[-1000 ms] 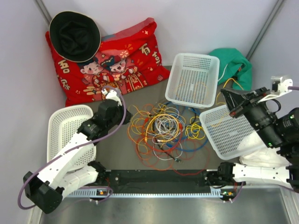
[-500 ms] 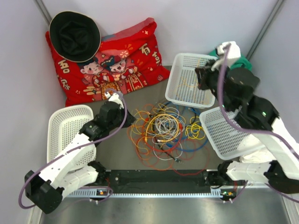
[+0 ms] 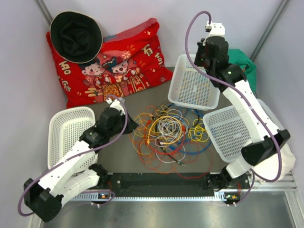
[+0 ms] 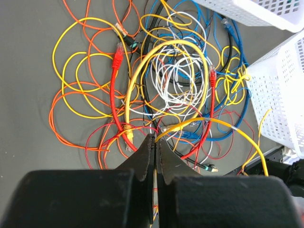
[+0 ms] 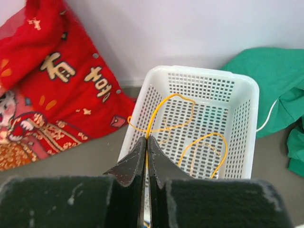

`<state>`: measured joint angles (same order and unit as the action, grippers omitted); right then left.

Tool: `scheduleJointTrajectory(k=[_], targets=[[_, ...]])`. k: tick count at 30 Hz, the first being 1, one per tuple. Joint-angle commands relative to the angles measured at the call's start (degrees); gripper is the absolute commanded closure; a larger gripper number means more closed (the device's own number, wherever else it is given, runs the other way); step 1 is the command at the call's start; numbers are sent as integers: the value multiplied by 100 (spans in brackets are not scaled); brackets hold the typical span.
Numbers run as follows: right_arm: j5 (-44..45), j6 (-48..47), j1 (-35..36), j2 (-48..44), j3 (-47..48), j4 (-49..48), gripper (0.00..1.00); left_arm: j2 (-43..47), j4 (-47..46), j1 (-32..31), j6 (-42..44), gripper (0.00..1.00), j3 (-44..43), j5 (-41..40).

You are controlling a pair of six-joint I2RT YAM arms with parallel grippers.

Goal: Untangle the cables

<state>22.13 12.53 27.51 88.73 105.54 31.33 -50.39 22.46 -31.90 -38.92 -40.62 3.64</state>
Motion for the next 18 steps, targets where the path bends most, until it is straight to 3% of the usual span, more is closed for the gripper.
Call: scheduleJointTrajectory(k=[1,4,5,7,8,10,14,18], targets=[[-200,275,-333,477,318,-313,100,170,-347,17,42,100,37,67],[-332,416,-369,611,249,-241,61,196,-356,8,77,100,-77,75],[-393,469,-369,410,109,-459,41,196,-365,17,86,100,-121,84],[-446,496,-255,85,-558,-855,26,205,-470,17,121,100,-279,128],[-429,461,-194,-274,-752,-1179,13,162,-523,8,121,100,-349,128],[-429,451,-106,-470,-965,-1095,8,74,-584,17,130,100,-612,102],[-929,346,429,-1119,-1359,-909,8,-391,-628,8,130,100,-1210,93],[-1526,644,765,-2400,-2939,-1426,10,-770,-769,8,95,100,-1973,146]])
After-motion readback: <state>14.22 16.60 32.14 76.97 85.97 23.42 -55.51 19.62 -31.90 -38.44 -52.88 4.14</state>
